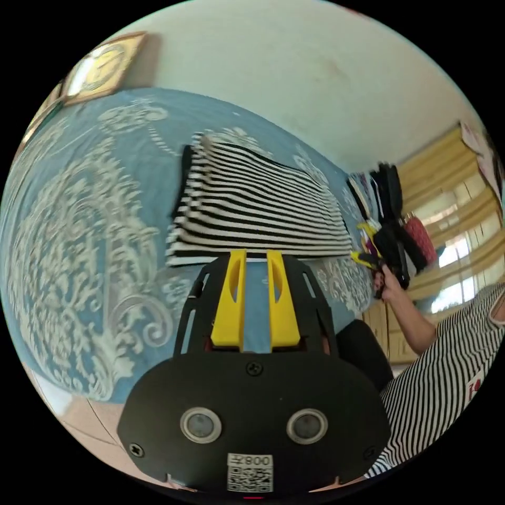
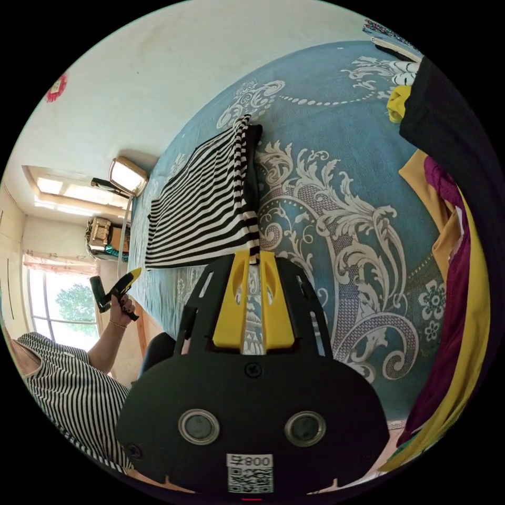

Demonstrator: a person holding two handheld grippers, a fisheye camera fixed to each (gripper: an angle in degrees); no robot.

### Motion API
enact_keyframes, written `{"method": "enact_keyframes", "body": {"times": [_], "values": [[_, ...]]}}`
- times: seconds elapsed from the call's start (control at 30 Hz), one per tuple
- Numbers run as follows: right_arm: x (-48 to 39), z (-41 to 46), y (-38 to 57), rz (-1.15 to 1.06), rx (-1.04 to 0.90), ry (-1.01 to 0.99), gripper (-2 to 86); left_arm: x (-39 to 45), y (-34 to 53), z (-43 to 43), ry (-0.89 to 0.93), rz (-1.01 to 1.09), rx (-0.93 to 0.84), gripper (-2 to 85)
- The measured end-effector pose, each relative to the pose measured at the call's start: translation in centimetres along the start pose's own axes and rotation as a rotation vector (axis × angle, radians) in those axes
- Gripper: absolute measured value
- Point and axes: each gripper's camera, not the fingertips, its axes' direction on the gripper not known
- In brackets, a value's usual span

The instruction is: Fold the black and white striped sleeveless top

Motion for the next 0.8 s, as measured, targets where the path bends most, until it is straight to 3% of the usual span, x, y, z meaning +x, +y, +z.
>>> {"method": "enact_keyframes", "body": {"times": [0.17, 0.37, 0.53, 0.8], "values": [[0.8, -0.1, 0.1, -0.015, 0.001, -0.094, 1.8, 16.3, -5.1, 9.2, 0.093, 0.487, -0.12, 8.8], [0.5, -1.0, -0.6, -0.061, 0.034, -0.195, 1.4, 29.3, -7.1, 15.6, 0.013, 0.837, -0.142, 8.8], [0.1, 0.2, -1.7, -0.102, 0.014, -0.233, 2.0, 33.1, -6.6, 18.3, -0.145, 0.869, -0.151, 4.2], [3.1, 1.2, -3.1, -0.02, 0.116, -0.206, 8.3, 33.7, -6.8, 16.4, -0.096, 0.765, -0.072, 1.7]]}}
